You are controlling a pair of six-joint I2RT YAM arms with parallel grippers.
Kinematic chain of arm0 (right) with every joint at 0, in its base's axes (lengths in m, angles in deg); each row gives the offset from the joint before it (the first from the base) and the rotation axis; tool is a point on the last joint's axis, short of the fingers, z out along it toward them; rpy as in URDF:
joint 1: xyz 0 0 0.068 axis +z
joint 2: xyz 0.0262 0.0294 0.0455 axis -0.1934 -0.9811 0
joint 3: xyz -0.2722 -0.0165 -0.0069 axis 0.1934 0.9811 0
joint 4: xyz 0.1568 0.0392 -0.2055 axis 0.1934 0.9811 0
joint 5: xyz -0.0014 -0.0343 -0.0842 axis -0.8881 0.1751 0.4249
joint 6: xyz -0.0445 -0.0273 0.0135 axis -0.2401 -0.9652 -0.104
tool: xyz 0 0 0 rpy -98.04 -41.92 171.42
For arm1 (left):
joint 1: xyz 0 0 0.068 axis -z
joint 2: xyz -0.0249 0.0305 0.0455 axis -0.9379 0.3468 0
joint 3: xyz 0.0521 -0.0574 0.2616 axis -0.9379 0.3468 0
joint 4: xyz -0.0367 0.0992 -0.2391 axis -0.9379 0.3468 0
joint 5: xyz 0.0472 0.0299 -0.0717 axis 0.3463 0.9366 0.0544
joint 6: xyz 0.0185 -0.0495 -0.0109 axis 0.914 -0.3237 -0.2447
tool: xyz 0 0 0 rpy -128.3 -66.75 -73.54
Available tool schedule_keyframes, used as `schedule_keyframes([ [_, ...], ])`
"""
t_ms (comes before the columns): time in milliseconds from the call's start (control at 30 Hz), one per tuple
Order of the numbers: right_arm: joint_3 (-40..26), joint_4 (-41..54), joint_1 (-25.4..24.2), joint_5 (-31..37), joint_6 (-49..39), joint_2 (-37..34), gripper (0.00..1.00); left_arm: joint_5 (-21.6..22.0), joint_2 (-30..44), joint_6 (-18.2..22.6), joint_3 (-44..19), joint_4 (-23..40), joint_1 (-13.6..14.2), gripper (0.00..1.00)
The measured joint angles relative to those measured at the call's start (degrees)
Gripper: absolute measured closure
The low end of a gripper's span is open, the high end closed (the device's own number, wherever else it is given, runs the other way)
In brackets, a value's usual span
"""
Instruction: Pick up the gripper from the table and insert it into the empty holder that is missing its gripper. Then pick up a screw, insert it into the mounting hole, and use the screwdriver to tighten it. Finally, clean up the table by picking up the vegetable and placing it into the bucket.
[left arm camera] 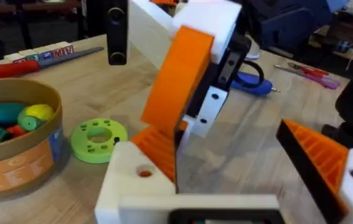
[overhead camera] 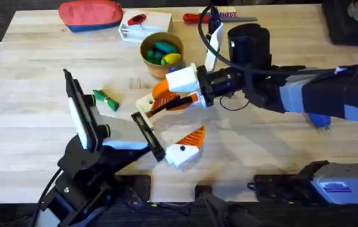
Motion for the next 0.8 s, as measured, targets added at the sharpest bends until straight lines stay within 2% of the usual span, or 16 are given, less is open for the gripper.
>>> schedule_keyframes([
  [100,0.0,-1.89,-1.51,-0.44,-1.4,0.0,0.01,-0.02,0.02,0.0,0.0,0.0,0.0,0.014],
  [267,-0.48,-2.48,-9.05,-0.58,-5.53,0.0,0.01,-0.03,0.02,0.07,0.0,-0.02,0.0,0.016],
  [367,-2.93,-1.69,-13.22,-0.26,-9.26,0.0,0.009,-0.03,0.02,0.15,0.0,-0.02,0.0,0.015],
  [467,-7.37,4.3,-15.92,1.62,-14.6,0.0,0.009,-0.05,0.02,0.17,0.0,0.0,0.0,0.016],
  [500,-11.98,17.14,-17.46,6.2,-22.83,0.02,0.009,-0.05,0.02,0.17,0.0,-0.02,0.0,0.014],
  [633,-17.46,38.2,-17.09,17.04,-36.49,0.39,0.009,-0.11,0.02,0.17,0.0,-0.02,0.0,0.015],
  [700,-19.61,46.11,-15.5,24.65,-43.37,0.91,0.009,-0.18,0.02,0.17,0.0,-0.02,0.0,0.013],
  [800,-21.15,50.94,-11.21,37.72,-51.33,1.62,0.009,-0.2,0.02,0.17,0.0,-0.02,0.0,0.015],
])
